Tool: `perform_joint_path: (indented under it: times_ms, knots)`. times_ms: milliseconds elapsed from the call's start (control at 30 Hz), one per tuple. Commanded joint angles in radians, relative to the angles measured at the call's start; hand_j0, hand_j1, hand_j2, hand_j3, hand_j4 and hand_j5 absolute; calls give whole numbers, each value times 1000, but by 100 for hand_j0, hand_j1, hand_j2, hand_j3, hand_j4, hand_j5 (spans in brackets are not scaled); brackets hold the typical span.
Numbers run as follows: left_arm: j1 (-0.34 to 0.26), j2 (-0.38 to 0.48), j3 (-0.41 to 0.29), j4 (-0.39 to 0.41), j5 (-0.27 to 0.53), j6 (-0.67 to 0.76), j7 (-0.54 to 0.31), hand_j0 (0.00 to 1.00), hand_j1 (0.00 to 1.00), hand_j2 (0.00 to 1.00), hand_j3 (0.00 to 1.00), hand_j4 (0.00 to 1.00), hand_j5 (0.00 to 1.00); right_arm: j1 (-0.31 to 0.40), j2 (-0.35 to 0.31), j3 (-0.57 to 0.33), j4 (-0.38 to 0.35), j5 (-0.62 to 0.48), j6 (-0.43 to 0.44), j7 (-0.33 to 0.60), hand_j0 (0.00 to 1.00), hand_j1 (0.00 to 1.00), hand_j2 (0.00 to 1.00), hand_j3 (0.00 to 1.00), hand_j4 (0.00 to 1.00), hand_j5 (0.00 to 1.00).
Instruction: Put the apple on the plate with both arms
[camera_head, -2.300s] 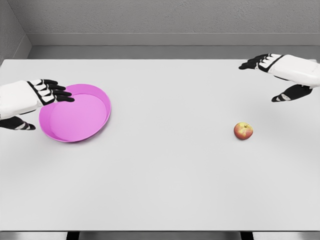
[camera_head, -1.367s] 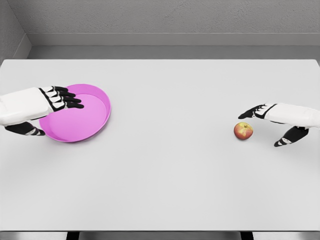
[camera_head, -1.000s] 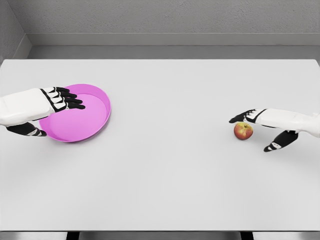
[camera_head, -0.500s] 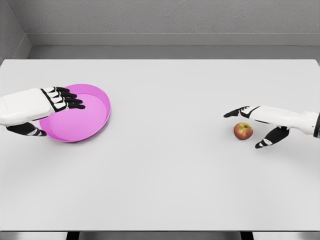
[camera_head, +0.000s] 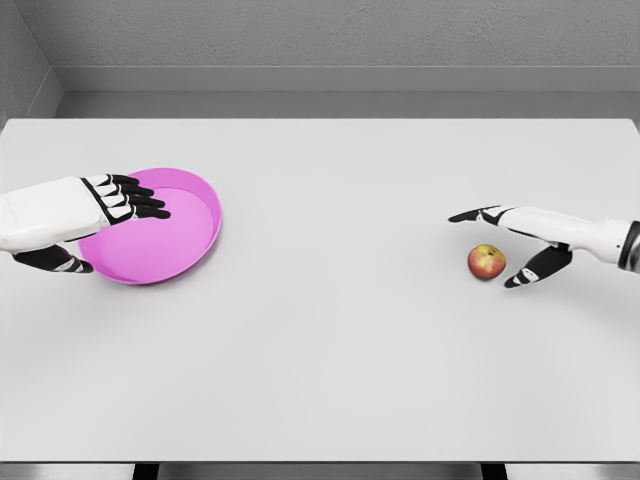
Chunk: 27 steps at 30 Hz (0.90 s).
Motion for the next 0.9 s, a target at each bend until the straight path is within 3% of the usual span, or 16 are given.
perform_joint_path:
  times_ms: [0,700,867]
  knots:
    - [0,0,0,0,6,2,0,100,100,100,100,100,100,0,-5,-2,2,-4,2,0,100,100,100,100,100,100]
    - [-3,3,0,1,6,2,0,100,100,100,100,100,100,3,-1,4,2,56,2,0,100,100,100,100,100,100]
    - [-2,3,0,1,6,2,0,100,100,100,100,100,100,3,-2,4,2,56,2,0,95,95,95,95,95,95]
